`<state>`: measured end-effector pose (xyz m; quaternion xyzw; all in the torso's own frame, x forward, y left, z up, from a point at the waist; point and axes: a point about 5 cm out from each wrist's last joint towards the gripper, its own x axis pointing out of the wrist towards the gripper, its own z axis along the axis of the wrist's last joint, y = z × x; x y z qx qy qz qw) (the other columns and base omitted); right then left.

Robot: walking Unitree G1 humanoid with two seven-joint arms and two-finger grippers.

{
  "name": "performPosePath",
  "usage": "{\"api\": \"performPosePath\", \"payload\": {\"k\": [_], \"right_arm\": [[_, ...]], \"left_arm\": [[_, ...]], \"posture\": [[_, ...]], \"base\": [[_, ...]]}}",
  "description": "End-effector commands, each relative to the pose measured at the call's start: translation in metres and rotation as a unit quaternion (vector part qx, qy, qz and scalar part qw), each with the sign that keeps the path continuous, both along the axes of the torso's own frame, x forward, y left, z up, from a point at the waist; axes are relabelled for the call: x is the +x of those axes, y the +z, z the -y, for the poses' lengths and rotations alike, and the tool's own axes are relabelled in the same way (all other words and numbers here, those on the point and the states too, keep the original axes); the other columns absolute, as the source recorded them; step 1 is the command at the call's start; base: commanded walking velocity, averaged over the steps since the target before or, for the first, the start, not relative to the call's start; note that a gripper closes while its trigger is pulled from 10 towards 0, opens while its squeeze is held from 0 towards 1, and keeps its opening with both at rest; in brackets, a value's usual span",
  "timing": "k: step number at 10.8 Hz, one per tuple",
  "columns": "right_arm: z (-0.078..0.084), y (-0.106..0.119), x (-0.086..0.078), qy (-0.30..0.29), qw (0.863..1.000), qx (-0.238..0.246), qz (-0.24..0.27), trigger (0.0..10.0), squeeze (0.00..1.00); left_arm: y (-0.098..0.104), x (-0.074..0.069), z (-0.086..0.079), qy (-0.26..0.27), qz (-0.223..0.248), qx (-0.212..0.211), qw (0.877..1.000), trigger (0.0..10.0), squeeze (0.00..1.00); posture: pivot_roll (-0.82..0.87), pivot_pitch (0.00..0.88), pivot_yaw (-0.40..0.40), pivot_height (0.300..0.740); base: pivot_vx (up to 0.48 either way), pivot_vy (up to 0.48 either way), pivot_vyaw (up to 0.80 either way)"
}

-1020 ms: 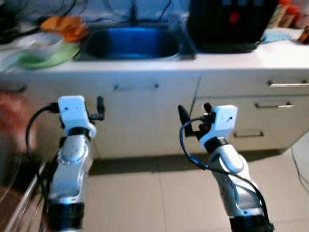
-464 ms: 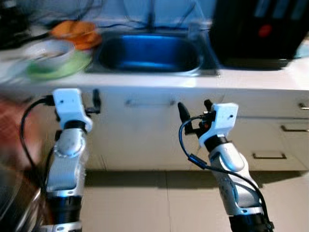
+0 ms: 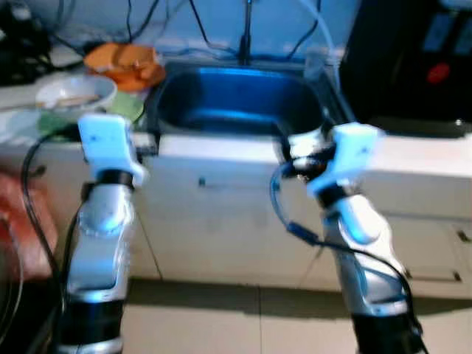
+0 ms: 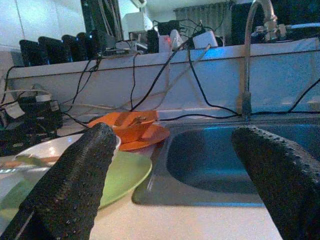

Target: Kitchen organization

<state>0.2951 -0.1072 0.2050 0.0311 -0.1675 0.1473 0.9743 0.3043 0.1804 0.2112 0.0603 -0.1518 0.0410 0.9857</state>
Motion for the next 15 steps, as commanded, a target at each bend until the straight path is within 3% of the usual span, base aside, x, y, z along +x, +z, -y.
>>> {"api": "performPosePath", "payload": {"k": [1, 10, 13, 15], "right_arm": [[0.0099, 0.0048, -0.0004, -0.018, 1.000, -0.002, 0.008, 10.0, 0.00], [0.0097, 0.0032, -0.0027, -0.020, 1.000, -0.005, -0.001, 10.0, 0.00], [0.0100, 0.0012, -0.0035, -0.021, 1.000, -0.001, -0.010, 10.0, 0.00], [0.0109, -0.0012, -0.0033, -0.022, 1.000, -0.003, -0.017, 10.0, 0.00]], "left_arm": [[0.0059, 0.0011, 0.0100, -0.017, 0.008, -0.002, 1.000, 10.0, 0.00], [0.0013, 0.0016, 0.0104, -0.014, -0.012, -0.013, 1.000, 10.0, 0.00], [0.0023, 0.0012, 0.0119, -0.014, -0.010, -0.022, 1.000, 10.0, 0.00], [0.0028, 0.0006, 0.0104, -0.005, -0.008, -0.021, 1.000, 10.0, 0.00]], "posture": [[0.00, 0.018, -0.006, 0.740], [0.00, 0.036, -0.008, 0.740], [-0.01, 0.042, -0.008, 0.740], [0.00, 0.045, -0.011, 0.740]], "base": [[0.266, 0.000, 0.00], [0.447, 0.000, 0.00], [0.000, 0.000, 0.00], [0.000, 0.000, -0.72]]}}
